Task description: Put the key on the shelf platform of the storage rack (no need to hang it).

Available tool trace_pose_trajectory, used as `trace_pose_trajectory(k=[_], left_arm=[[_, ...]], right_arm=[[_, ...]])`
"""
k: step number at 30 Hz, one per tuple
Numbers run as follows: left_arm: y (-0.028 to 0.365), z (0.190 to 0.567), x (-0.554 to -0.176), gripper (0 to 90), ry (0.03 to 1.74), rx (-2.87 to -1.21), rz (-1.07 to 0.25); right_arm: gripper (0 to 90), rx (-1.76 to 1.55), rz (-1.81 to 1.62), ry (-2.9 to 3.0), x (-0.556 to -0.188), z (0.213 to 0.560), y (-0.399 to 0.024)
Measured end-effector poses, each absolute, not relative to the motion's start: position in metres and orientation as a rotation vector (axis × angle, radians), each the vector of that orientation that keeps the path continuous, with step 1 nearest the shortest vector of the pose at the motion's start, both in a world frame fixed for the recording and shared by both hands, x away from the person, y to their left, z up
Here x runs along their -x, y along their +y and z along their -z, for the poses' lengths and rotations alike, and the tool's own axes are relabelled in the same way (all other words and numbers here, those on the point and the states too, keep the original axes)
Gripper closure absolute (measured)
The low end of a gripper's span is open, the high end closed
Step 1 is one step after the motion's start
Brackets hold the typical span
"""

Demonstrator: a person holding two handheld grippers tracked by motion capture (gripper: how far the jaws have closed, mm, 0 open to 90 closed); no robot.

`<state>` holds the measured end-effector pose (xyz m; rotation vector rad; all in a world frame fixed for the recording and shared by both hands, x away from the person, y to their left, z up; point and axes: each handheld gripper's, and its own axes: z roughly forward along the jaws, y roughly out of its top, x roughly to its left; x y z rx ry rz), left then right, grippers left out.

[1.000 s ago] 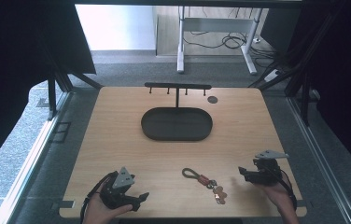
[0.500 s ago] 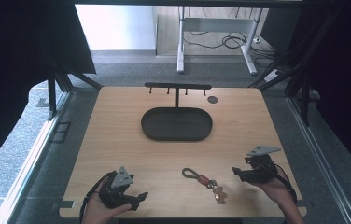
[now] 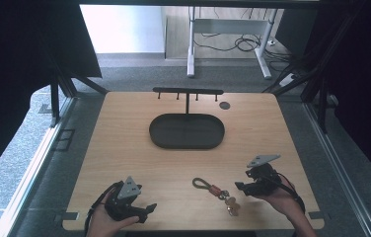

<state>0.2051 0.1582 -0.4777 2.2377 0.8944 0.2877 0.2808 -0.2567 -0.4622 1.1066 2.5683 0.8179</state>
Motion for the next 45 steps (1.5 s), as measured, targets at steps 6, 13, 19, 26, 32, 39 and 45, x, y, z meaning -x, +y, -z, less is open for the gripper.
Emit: trace_pose_trajectory(k=[6, 13, 19, 26, 32, 39, 45], left_arm=[[0.158, 0.478, -0.206, 21.5, 0.895, -2.240, -0.286], [0.158, 0.478, -0.205, 21.5, 0.893, -2.239, -0.288], [0.158, 0.478, -0.205, 21.5, 0.892, -2.240, -0.286], [0.157, 0.478, -0.205, 21.5, 0.895, -2.243, -0.286], [0.154, 0.478, -0.205, 21.5, 0.889, -2.249, -0.283], [0.156, 0.478, -0.205, 21.5, 0.894, -2.244, -0.284], [0.156, 0.478, -0.205, 21.5, 0.885, -2.248, -0.278]], right_arm=[[39.6, -1.083, -0.796, 2.613, -0.280, 0.467, -0.247], [39.7, -1.056, -0.787, 2.642, -0.279, 0.468, -0.237], [39.9, -1.030, -0.787, 2.661, -0.278, 0.471, -0.229], [40.2, -1.011, -0.781, 2.683, -0.280, 0.476, -0.220], [40.4, -1.000, -0.768, 2.709, -0.281, 0.481, -0.210], [40.4, -0.977, -0.753, 2.733, -0.283, 0.485, -0.202], [40.5, -0.961, -0.734, 2.753, -0.283, 0.490, -0.196]])
